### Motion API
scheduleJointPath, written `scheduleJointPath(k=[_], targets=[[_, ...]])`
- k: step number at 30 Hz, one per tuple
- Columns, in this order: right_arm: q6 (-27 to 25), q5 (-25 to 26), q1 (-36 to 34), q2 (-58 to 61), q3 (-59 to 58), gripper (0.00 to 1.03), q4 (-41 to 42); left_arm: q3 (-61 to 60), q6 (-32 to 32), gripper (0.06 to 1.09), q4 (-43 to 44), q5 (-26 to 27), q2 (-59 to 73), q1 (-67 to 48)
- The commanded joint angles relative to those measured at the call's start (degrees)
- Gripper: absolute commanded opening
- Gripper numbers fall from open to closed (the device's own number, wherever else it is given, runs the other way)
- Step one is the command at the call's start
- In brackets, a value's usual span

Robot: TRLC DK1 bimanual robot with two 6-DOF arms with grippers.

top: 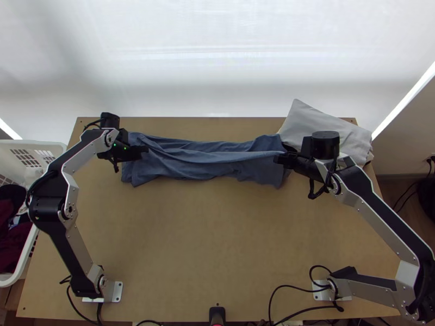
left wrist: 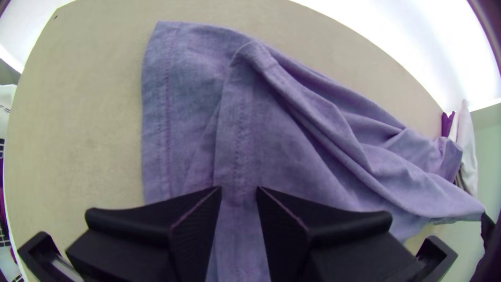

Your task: Fold the t-shirt

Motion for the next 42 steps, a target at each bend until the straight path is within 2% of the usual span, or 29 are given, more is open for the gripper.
scheduleJointPath(k=[1, 13, 14, 15, 17, 27, 33, 42], targets=[[-0.46, 0.68, -0.32, -0.02, -0.67, 0.03, 0.46, -1.81, 1.51, 0.52, -1.04, -0.71, -1.48, 0.59], [-0.99, 0.68, -0.59, -0.11, -0.32, 0.03, 0.37, -3.13, 1.42, 0.52, 0.37, -0.97, -1.22, -0.29], [-0.99, 0.68, -0.59, -0.11, -0.32, 0.03, 0.37, -3.22, 1.42, 0.49, 0.37, -0.97, -1.22, -0.38], [-0.99, 0.68, -0.59, -0.11, -0.32, 0.03, 0.37, -3.39, 1.42, 0.39, 0.8, -0.97, -1.31, -0.64], [-0.99, 0.68, -0.59, -0.02, -0.23, 0.03, 0.37, -5.24, 1.25, 0.09, 4.14, -0.89, -2.72, -0.73], [-1.08, 0.68, -0.85, -0.02, -0.14, 0.03, 0.37, -4.27, 0.98, 0.1, 3.71, -0.89, -4.65, -0.55], [-1.61, 0.68, -1.91, -0.2, 0.91, 0.03, 0.37, 0.04, -1.74, 0.1, 2.65, -0.97, -10.01, 0.68], [-3.28, 2.0, -2.78, 0.33, 7.24, 0.03, 0.37, 3.11, -3.94, 0.1, 3.79, -5.28, -20.12, 0.76]])
